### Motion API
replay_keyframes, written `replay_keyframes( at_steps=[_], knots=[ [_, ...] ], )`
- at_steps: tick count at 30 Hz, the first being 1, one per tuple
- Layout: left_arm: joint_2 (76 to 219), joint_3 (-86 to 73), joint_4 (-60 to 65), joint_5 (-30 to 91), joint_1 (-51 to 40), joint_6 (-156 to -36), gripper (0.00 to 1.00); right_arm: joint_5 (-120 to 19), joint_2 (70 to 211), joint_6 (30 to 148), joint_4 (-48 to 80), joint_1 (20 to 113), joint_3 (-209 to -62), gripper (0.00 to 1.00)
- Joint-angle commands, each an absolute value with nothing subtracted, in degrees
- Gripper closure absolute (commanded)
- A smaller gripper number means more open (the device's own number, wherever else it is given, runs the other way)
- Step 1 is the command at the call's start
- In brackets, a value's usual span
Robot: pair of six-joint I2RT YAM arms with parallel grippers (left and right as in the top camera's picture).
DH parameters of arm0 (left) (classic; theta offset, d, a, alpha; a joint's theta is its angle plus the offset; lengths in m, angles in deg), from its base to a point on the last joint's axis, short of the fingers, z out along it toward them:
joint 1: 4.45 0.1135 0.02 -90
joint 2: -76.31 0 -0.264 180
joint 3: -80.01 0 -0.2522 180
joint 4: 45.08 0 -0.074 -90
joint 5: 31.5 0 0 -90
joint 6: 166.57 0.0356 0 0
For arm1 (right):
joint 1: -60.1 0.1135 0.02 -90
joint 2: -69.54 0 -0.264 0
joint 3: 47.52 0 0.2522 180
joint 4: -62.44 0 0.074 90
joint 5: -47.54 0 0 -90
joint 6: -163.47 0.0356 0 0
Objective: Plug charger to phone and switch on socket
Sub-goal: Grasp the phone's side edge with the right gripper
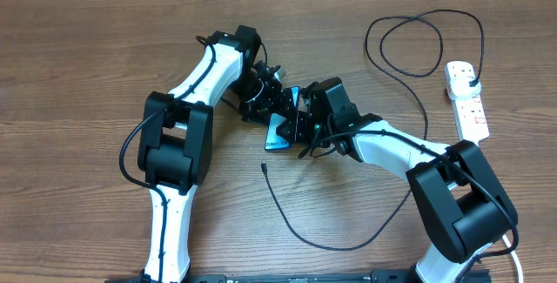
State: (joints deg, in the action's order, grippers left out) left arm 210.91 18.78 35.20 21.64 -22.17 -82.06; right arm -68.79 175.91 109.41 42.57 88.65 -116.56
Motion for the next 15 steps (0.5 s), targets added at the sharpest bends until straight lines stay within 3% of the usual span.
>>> replay_keyframes(
  at_steps=[1,3,5,10,15],
  knots=[
    [213.82,17.04,34.79,23.1,-23.42,-80.8,0.07,-68.22,176.01,109.26,42.97,88.65,-117.5,0.79],
    [213.82,17.04,34.79,23.1,-23.39,-80.8,0.0,-68.24,176.01,109.28,42.46,88.63,-117.5,0.89],
    [213.82,17.04,34.83,23.08,-23.42,-80.8,0.0,-68.44,176.01,109.28,42.16,88.54,-117.5,0.96],
    [213.75,17.08,34.85,22.29,-23.2,-80.51,0.0,-75.04,175.95,109.22,42.2,86.42,-117.5,0.96],
    [212.51,17.17,35.73,7.3,-21.1,-73.01,0.02,-86.47,175.95,109.02,44.1,81.88,-117.5,0.96]
  ],
)
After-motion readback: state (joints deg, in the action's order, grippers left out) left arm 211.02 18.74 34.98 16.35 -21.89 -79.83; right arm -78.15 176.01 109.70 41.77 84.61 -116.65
